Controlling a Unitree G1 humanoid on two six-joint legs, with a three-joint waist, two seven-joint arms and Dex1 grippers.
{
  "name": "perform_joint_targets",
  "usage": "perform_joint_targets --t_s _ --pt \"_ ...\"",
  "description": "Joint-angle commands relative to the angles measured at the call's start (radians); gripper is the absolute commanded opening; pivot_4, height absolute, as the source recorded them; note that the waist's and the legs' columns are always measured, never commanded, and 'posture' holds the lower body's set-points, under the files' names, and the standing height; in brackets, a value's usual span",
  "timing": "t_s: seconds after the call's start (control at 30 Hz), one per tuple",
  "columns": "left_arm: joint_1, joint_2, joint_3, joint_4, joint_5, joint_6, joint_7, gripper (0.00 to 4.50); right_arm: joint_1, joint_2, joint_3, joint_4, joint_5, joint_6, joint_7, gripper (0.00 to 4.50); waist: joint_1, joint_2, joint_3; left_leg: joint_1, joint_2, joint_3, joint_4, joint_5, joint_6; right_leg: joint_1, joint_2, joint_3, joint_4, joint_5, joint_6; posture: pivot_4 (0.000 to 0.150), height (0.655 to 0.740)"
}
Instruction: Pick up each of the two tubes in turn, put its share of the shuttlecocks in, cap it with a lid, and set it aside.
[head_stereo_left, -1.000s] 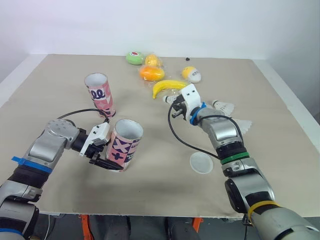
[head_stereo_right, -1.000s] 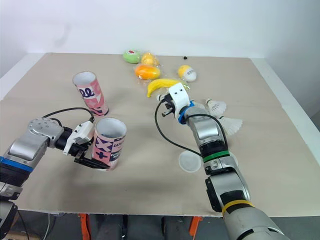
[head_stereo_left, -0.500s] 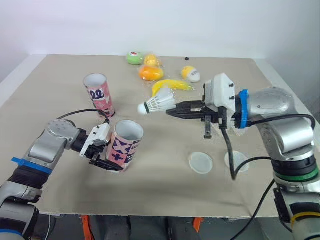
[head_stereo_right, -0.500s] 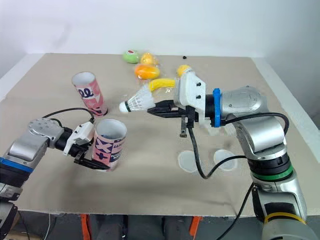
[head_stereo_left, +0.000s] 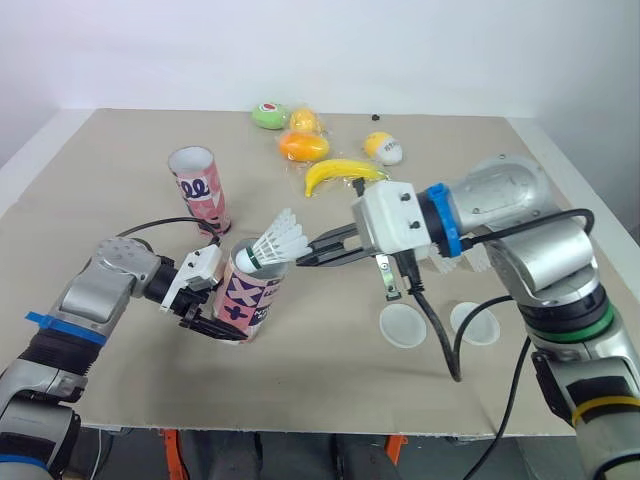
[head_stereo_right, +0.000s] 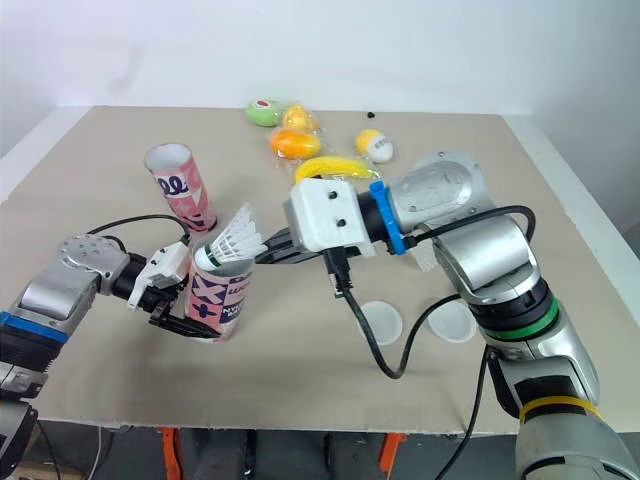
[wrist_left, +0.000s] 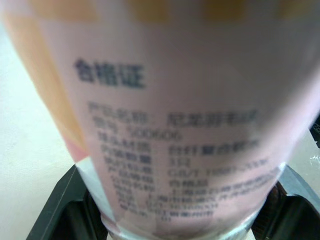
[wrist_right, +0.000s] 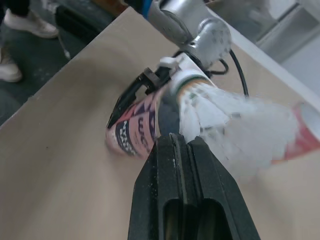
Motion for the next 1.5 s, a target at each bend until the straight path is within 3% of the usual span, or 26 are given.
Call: perform_joint_targets --t_s 0.03,0.23,0.47,0.7,0.8,1.0,1.5 --pt "-0.026 0.001 -0.003 -0.003 -0.002 -0.007 0.001 2.91 -0.054 0.026 0.015 0.023 -0.021 -0.001 0.005 0.97 0.000 0.000 0.000 0.000 0.000 0.000 0.000 0.000 0.000 0.000 0.000 0.000 0.000 0.000 0.000 0.150 0.7400" --pt "-0.027 -0.011 -0.006 -0.002 0.000 -0.009 0.001 2.91 -0.056 0.031 -0.073 -0.019 0.087 0.088 -0.002 3.52 0.002 0.000 0.000 0.000 0.000 0.000 0.000 0.000 0.000 0.000 0.000 0.000 0.001 0.000 -0.001 0.150 0.7400" --pt "-0.023 -0.018 -0.007 0.000 0.001 -0.014 0.001 2.91 0.137 -0.048 -0.282 -0.127 0.192 0.241 -0.165 3.52 0.005 0.000 0.000 0.000 0.000 -0.001 0.001 0.000 0.000 0.001 0.000 -0.001 0.001 0.000 -0.001 0.150 0.7400" --pt "-0.023 -0.013 -0.021 0.008 -0.006 -0.022 0.001 2.91 0.718 -0.085 -0.696 -0.269 0.172 0.347 -0.431 3.52 0.018 0.000 -0.001 -0.001 -0.001 -0.002 0.001 0.000 0.000 0.002 -0.001 -0.002 0.001 -0.001 -0.002 0.150 0.7400" --pt "-0.044 -0.015 -0.036 0.026 -0.010 -0.026 0.001 2.91 0.855 -0.057 -0.794 -0.274 0.156 0.335 -0.508 3.52 0.017 0.001 -0.002 0.000 -0.001 -0.003 0.001 0.000 0.000 0.002 0.000 -0.003 0.002 -0.003 0.001 0.150 0.7400" --pt "-0.066 -0.017 -0.059 0.041 -0.018 -0.039 0.001 2.91 0.908 -0.046 -0.774 -0.166 0.126 0.296 -0.571 3.52 0.000 0.001 -0.002 0.003 -0.001 -0.002 0.002 0.002 0.001 0.004 0.000 -0.001 0.003 0.000 0.000 0.150 0.7400" --pt "-0.054 -0.007 -0.049 0.030 -0.022 -0.035 0.001 2.91 0.752 -0.047 -0.577 0.173 0.027 0.165 -0.583 3.52 0.000 0.001 -0.002 0.002 -0.002 0.000 0.001 0.003 0.002 0.003 0.000 0.001 0.003 0.001 0.004 0.150 0.7400"
